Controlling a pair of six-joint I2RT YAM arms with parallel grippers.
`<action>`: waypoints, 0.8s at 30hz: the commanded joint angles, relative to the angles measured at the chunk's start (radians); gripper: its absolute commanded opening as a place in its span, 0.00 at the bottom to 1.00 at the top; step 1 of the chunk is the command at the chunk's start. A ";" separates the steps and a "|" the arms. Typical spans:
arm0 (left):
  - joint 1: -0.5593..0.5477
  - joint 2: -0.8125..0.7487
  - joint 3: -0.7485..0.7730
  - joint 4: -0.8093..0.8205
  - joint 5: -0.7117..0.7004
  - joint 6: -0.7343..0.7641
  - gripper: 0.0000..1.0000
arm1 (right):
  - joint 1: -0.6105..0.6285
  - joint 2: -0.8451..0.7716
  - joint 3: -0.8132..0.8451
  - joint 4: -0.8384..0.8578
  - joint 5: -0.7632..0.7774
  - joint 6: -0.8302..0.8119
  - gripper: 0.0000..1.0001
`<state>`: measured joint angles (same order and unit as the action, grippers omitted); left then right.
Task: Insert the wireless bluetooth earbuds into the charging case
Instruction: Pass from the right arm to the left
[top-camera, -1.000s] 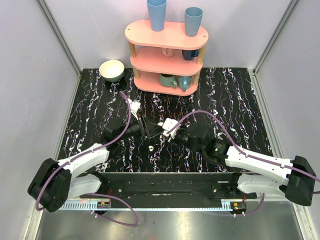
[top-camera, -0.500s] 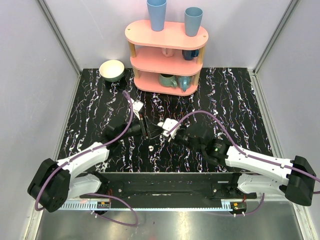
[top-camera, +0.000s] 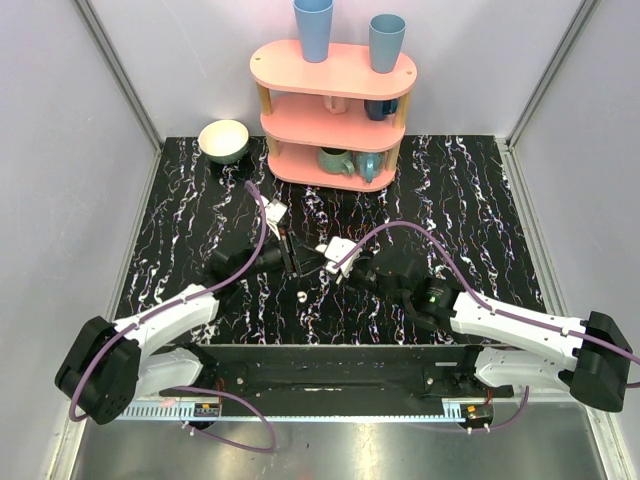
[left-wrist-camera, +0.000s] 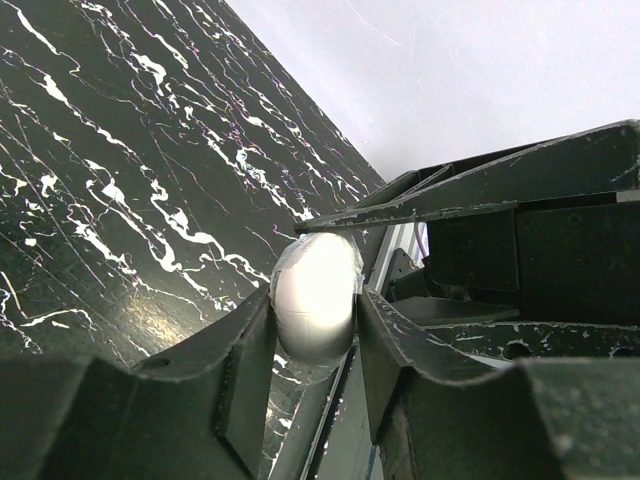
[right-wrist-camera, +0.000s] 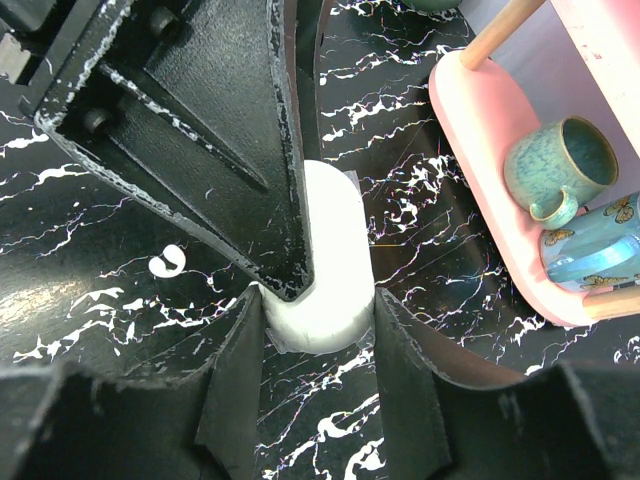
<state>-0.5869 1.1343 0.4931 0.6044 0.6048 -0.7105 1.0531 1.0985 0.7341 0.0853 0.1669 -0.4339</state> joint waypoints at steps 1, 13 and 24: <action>-0.007 0.004 0.032 0.075 0.016 -0.001 0.40 | 0.008 -0.017 0.001 0.051 0.013 -0.008 0.19; -0.007 0.010 0.042 0.024 0.015 0.019 0.49 | 0.008 -0.017 -0.002 0.060 0.028 -0.011 0.19; -0.008 0.010 0.042 0.035 0.032 0.028 0.20 | 0.010 -0.009 -0.002 0.060 0.026 -0.008 0.20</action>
<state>-0.5922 1.1435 0.4969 0.5953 0.6205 -0.7063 1.0531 1.0985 0.7288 0.0856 0.1761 -0.4343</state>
